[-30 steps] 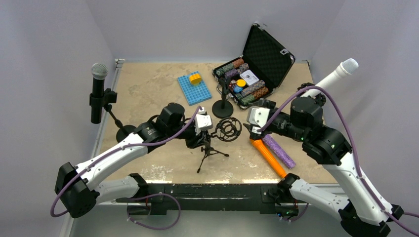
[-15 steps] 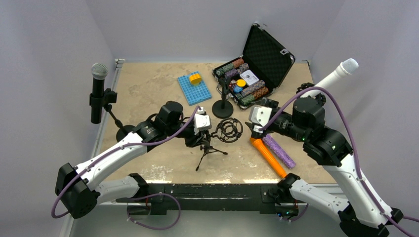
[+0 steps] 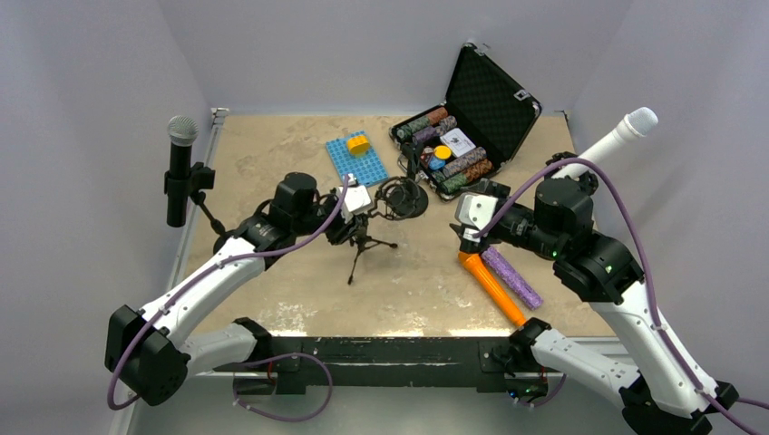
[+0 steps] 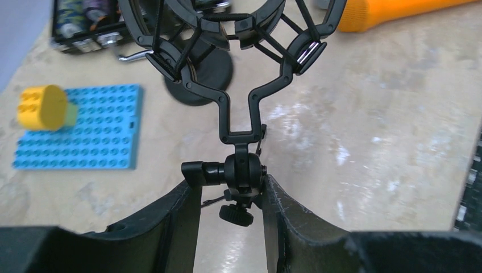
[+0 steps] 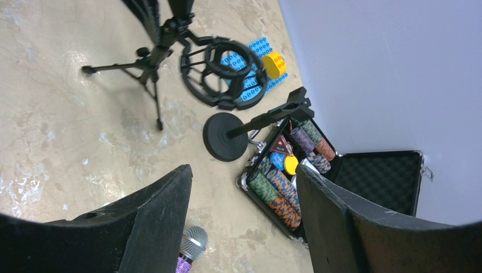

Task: Remove the microphone from the stand

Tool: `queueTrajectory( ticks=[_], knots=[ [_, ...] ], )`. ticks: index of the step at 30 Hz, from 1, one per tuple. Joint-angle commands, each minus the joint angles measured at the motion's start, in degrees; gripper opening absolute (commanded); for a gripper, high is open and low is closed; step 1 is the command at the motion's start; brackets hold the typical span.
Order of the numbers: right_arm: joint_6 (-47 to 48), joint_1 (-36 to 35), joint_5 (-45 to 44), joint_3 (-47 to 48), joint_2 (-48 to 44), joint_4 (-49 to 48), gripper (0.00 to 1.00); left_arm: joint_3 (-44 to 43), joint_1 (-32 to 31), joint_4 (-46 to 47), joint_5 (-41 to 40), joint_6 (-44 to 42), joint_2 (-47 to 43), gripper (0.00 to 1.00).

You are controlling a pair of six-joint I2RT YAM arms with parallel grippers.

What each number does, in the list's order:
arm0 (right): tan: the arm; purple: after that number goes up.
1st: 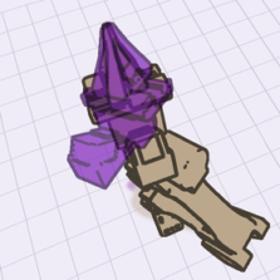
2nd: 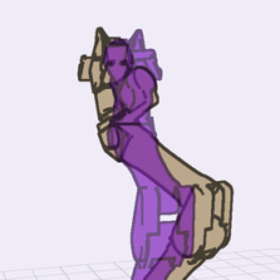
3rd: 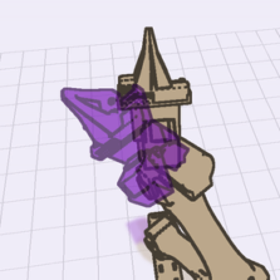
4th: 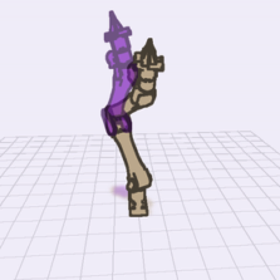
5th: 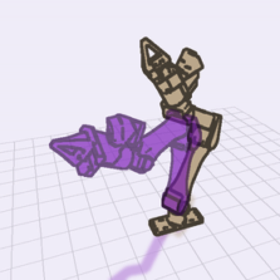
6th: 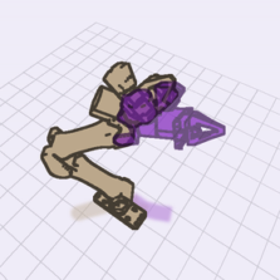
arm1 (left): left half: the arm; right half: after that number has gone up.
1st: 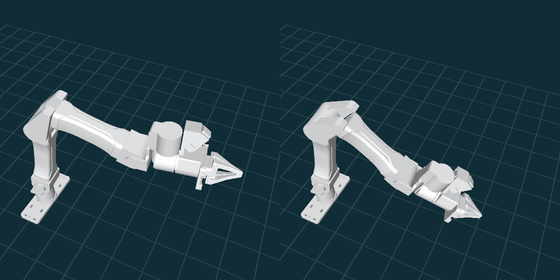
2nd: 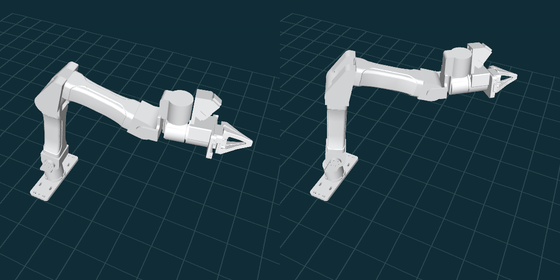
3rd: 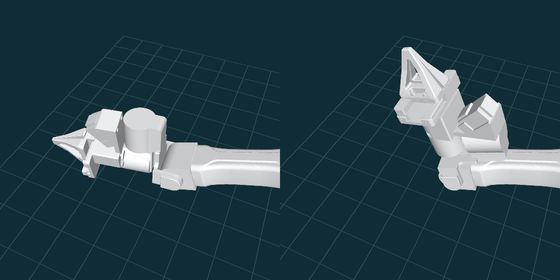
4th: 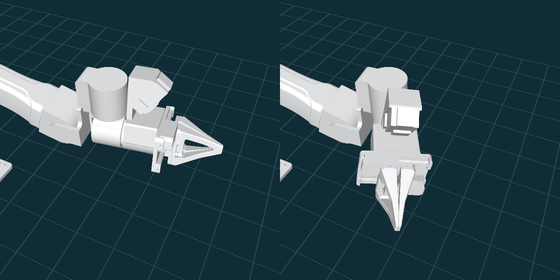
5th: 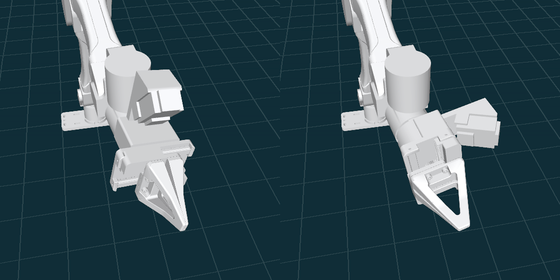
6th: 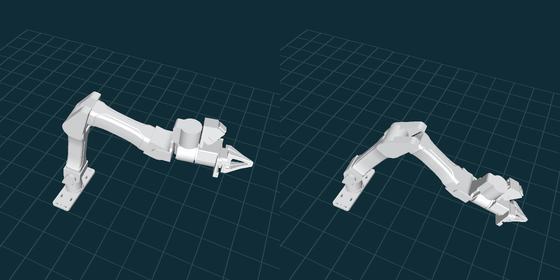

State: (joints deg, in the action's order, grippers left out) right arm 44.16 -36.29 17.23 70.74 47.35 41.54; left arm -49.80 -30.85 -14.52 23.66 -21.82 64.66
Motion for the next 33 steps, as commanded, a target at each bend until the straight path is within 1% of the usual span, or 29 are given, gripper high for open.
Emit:
queueTrajectory(
  ticks=[1, 9, 14, 17, 22, 28, 29, 30, 31, 33],
  knots=[
    [0.02, 0.35, 0.62, 0.80, 0.11, -1.77, 0.70, -2.48, 4.39, 6.47, -8.58, -6.07, 3.87, 0.00],
    [0.13, 0.85, 0.40, 0.89, -0.11, -1.21, 0.70, -10.25, 9.77, 8.01, -8.72, -8.07, 12.93, 0.00],
    [0.35, 1.43, 0.30, 1.11, -0.24, -0.85, 0.70, -14.65, 12.12, 6.89, -8.17, -7.78, 17.02, 0.00],
    [0.31, 1.94, 0.34, 0.95, -0.41, -0.98, 0.70, -15.29, 12.72, 6.20, -8.45, -6.92, 17.23, 0.00],
    [0.06, 2.70, 0.60, 0.37, -0.68, -1.35, 0.70, -13.87, 13.16, 6.67, -11.07, -4.37, 15.83, 0.00],
    [-0.29, 2.76, 1.30, 0.46, 0.09, -1.72, 0.70, -14.57, 13.36, 9.14, -10.45, -6.05, 19.26, 0.00],
    [-0.30, 2.77, 1.31, 0.64, 0.18, -1.65, 0.70, -15.42, 13.36, 9.16, -10.78, -6.04, 20.25, 0.04],
    [-0.30, 2.76, 1.31, 0.73, 0.24, -1.52, 0.70, -16.44, 13.36, 9.10, -11.39, -5.97, 21.24, 0.11],
    [-0.30, 2.72, 1.35, 0.87, 0.14, -1.36, 0.70, -17.34, 13.36, 9.20, -12.30, -5.89, 21.97, 0.23],
    [-0.18, 2.79, 1.31, 0.93, -0.12, -1.13, 0.70, -18.13, 13.36, 9.82, -12.18, -5.91, 22.55, 0.41]
  ],
)
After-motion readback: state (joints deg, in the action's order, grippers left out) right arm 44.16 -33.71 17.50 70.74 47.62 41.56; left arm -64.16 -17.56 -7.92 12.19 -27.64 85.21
